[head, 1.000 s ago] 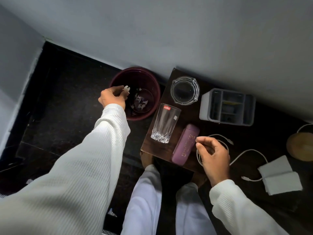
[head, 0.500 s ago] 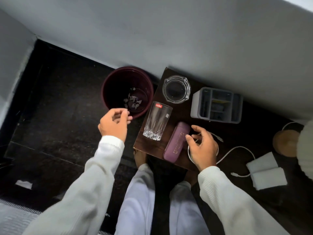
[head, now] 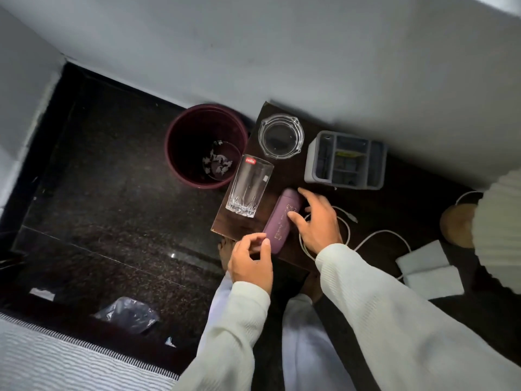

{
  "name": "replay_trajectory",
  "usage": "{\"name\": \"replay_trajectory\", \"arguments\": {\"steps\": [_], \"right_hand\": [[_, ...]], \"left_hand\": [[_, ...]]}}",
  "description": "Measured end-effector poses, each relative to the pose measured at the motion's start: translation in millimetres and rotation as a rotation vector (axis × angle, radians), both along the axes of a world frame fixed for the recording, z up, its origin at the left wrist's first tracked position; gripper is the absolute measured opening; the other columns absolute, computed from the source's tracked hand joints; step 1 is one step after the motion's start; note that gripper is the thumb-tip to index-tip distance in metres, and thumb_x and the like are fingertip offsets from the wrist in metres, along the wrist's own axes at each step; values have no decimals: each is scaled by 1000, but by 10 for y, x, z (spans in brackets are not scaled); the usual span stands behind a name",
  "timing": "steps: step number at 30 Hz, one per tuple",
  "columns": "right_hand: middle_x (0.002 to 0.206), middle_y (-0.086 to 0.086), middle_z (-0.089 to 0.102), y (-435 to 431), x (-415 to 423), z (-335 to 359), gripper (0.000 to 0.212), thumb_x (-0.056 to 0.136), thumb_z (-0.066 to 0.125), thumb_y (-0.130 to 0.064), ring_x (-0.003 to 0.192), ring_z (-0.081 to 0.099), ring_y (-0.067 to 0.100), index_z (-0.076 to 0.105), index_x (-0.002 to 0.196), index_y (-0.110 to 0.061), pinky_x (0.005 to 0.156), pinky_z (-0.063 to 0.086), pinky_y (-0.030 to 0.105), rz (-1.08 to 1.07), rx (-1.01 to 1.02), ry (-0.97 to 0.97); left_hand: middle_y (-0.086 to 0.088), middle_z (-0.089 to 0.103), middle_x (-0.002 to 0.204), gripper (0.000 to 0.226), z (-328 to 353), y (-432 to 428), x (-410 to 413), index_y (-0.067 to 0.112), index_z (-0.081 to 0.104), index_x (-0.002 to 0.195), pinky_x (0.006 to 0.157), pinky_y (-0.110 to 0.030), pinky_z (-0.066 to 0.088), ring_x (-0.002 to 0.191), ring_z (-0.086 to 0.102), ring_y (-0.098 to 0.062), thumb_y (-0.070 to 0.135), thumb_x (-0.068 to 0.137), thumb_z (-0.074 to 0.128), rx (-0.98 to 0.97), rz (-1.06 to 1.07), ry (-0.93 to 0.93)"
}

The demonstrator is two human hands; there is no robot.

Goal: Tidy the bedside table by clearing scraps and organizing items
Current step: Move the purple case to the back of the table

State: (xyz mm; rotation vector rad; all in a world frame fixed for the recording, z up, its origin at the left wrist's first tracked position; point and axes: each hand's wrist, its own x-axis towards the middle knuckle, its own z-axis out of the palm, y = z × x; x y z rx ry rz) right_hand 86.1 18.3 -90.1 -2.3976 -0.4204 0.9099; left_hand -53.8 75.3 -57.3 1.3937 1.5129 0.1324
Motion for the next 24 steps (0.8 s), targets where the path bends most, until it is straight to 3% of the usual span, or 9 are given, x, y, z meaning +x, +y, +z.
{"name": "replay_trajectory", "arguments": {"steps": [3, 6, 15, 20, 24], "right_hand": [[133, 5, 53, -37, 33, -32, 58, 86, 73, -23, 109, 60, 20, 50, 139, -26, 98, 50, 36, 23, -1, 4], [127, 6, 58, -61, 81, -57, 52, 86, 72, -23, 98, 60, 15, 52, 134, -21, 90, 46, 27, 29, 15, -3], [115, 3, 65, -191, 136, -3, 36, 87, 71, -25, 86, 64, 16, 60, 120, -15, 87, 53, 35, -95, 86, -22], [112, -6, 64, -485, 140, 120, 33, 84, 75, -32, 91, 63, 7, 61, 114, -26, 81, 53, 24, -268, 129, 25], [108, -9, 67, -915, 121, 234, 26, 85, 74, -35, 90, 64, -1, 60, 107, -32, 63, 49, 7, -500, 181, 25]], "left_hand": [[4, 57, 105, 15, -61, -87, 64, 21, 70, 99, 82, -27, 47, 87, 63, -17, 13, 86, 67, 69, 64, 88], [-2, 58, 112, 22, -147, -148, 93, 17, 67, 109, 81, -24, 43, 83, 63, -17, 12, 88, 65, 39, 148, 117], [-11, 65, 118, 28, -291, -154, 93, 19, 66, 115, 72, -19, 49, 90, 68, -19, 23, 88, 70, -66, 124, 64], [-6, 66, 116, 24, -222, -169, 149, 27, 66, 112, 91, -36, 55, 93, 69, -18, 24, 87, 69, -30, 41, 1], [5, 68, 97, 25, -157, -285, 313, 33, 66, 104, 63, -5, 48, 75, 66, -3, 20, 84, 73, -35, 15, -76]]}}
